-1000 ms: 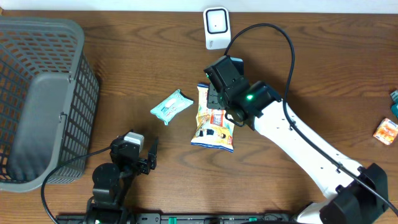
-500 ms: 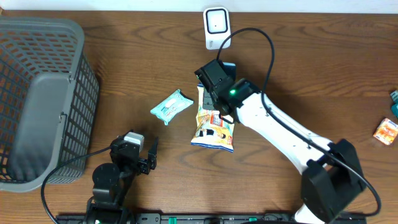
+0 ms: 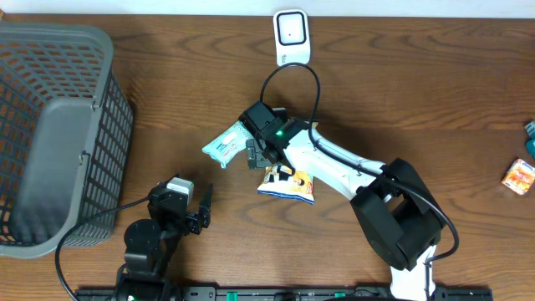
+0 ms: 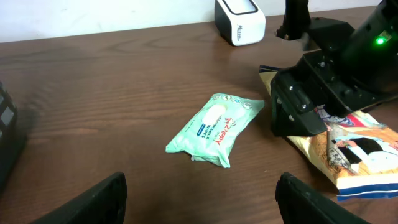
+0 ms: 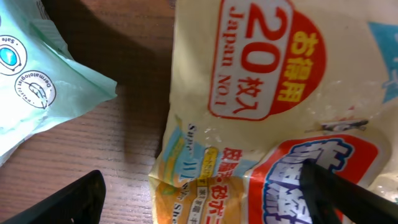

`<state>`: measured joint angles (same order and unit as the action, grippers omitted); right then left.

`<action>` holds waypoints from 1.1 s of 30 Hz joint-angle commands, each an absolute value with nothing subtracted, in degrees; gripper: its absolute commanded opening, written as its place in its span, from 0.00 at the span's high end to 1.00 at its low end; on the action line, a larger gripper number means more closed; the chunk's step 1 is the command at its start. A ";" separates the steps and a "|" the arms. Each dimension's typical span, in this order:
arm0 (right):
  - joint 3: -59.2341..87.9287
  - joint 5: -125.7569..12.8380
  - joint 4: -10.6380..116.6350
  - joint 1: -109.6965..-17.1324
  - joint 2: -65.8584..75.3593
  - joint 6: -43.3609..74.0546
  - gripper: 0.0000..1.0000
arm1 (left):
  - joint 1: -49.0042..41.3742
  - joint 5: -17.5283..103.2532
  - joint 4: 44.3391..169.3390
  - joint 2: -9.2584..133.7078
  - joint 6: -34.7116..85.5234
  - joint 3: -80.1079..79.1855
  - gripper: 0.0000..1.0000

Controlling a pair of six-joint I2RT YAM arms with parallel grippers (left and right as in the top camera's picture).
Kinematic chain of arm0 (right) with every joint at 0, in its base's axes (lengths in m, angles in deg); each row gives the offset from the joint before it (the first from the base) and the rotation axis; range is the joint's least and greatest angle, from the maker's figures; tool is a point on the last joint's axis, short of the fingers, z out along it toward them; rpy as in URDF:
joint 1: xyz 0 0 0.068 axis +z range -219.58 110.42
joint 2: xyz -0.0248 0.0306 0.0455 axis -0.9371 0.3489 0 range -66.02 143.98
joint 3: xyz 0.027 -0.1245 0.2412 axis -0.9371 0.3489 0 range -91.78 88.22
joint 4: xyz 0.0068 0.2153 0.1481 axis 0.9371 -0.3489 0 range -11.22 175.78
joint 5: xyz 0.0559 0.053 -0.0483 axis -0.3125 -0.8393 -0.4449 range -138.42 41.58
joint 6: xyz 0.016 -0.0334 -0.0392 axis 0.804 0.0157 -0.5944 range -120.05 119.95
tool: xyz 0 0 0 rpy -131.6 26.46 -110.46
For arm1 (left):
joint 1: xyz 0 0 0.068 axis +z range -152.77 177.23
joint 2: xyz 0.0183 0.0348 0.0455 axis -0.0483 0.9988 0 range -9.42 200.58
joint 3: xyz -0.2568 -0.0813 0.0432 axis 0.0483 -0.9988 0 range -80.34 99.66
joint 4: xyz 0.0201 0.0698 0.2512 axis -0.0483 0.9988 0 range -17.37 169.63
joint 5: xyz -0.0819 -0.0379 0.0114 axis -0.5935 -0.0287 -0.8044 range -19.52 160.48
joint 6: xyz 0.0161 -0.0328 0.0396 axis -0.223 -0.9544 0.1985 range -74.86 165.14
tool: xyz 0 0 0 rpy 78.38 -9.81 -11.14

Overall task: Scan the item barcode
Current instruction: 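Lift the yellow wipes bag with the right gripper and adjust grip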

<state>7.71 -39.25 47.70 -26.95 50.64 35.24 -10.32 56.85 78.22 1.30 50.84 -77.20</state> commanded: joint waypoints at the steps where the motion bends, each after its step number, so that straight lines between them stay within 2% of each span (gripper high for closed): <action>1: 7.76 -36.54 47.02 -26.73 54.35 34.60 0.04 | -10.06 55.93 79.66 1.08 49.96 -78.25 0.23; 3: 7.76 -37.02 45.51 -26.60 56.41 35.26 0.15 | -10.08 55.93 79.66 1.08 49.94 -78.25 0.23; 4: 7.76 -38.00 42.96 -26.27 58.49 36.81 0.39 | -10.08 55.93 79.66 1.08 49.96 -78.25 0.23; 8: 7.76 -41.83 37.45 -25.94 60.87 37.60 0.78 | -10.08 55.93 79.66 1.08 49.96 -78.25 0.23; 9: 7.71 -42.83 36.57 -25.94 60.85 37.55 0.85 | -10.06 55.93 79.66 1.08 49.96 -78.25 0.23; 12: 6.45 -46.96 33.53 -26.31 60.06 35.08 0.99 | -10.08 55.93 79.66 1.08 49.96 -78.25 0.23; 16: 2.12 -61.10 29.82 -28.52 57.57 25.05 0.99 | -10.08 55.93 79.66 1.08 49.96 -78.25 0.23; 20: -1.05 -87.44 27.20 -33.66 53.37 12.20 0.99 | -10.08 55.93 79.66 1.08 49.94 -78.25 0.23; 24: -1.07 -106.04 20.62 -40.06 50.92 1.25 0.99 | -10.06 55.93 79.66 1.08 49.96 -78.25 0.23; 28: -0.79 -114.33 13.49 -44.41 50.95 -8.83 0.99 | -10.06 55.93 79.66 1.08 49.96 -78.25 0.23; 33: -0.79 -118.63 10.04 -47.89 50.95 -13.44 0.99 | -10.06 55.93 79.66 1.08 49.96 -78.25 0.23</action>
<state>-0.70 -108.27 10.54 -46.29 53.15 -5.85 -10.32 56.85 78.22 1.30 50.84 -77.20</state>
